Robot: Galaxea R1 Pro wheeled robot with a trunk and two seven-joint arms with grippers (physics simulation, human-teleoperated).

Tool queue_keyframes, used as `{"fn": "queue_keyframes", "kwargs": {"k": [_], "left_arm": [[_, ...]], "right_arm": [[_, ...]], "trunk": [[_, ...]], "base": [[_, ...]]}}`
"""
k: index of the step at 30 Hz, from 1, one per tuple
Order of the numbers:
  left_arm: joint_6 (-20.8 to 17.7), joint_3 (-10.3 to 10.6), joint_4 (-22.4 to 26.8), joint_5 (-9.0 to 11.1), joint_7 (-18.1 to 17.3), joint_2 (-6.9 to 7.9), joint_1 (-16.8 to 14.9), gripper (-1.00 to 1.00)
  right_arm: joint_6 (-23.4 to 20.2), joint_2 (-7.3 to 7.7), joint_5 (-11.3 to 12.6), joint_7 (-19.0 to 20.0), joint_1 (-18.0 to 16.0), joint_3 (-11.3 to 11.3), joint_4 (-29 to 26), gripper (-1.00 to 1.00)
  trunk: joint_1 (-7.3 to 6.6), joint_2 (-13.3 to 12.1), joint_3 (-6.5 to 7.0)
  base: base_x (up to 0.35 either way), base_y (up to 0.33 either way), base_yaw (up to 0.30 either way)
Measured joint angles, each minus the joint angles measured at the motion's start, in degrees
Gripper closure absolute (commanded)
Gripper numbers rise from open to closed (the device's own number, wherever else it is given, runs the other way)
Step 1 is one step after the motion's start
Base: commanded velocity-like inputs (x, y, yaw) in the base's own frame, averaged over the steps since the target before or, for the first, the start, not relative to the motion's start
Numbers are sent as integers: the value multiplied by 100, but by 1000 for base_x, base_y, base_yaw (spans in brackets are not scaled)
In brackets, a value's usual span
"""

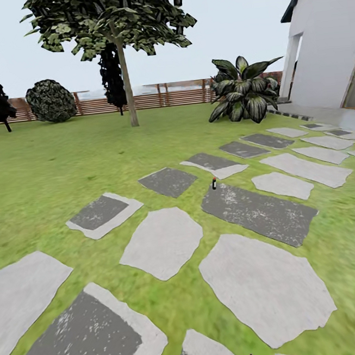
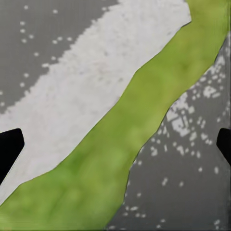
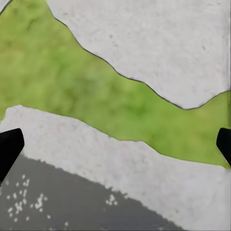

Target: In the garden, pick up the pesticide atomizer on the floor and spray pesticide onto both trees until each tree trunk is fully covered.

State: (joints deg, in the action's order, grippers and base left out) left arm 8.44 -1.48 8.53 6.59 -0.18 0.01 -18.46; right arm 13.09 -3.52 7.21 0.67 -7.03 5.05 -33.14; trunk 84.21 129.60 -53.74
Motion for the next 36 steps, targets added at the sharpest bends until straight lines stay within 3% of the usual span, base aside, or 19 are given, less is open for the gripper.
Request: {"fn": "queue_keyframes", "kwargs": {"k": [8, 36], "left_arm": [[0, 7, -1, 0, 0, -1, 0, -100], [0, 16, -10, -1, 0, -1, 0, -100]], "right_arm": [[0, 0, 3, -5, 0, -4, -19, -100], [0, -8, 0, -14, 0, -4, -3, -100]], "trunk": [[0, 0, 0], [0, 0, 0]], "base": [[339, 4, -253], [339, 0, -5]]}}
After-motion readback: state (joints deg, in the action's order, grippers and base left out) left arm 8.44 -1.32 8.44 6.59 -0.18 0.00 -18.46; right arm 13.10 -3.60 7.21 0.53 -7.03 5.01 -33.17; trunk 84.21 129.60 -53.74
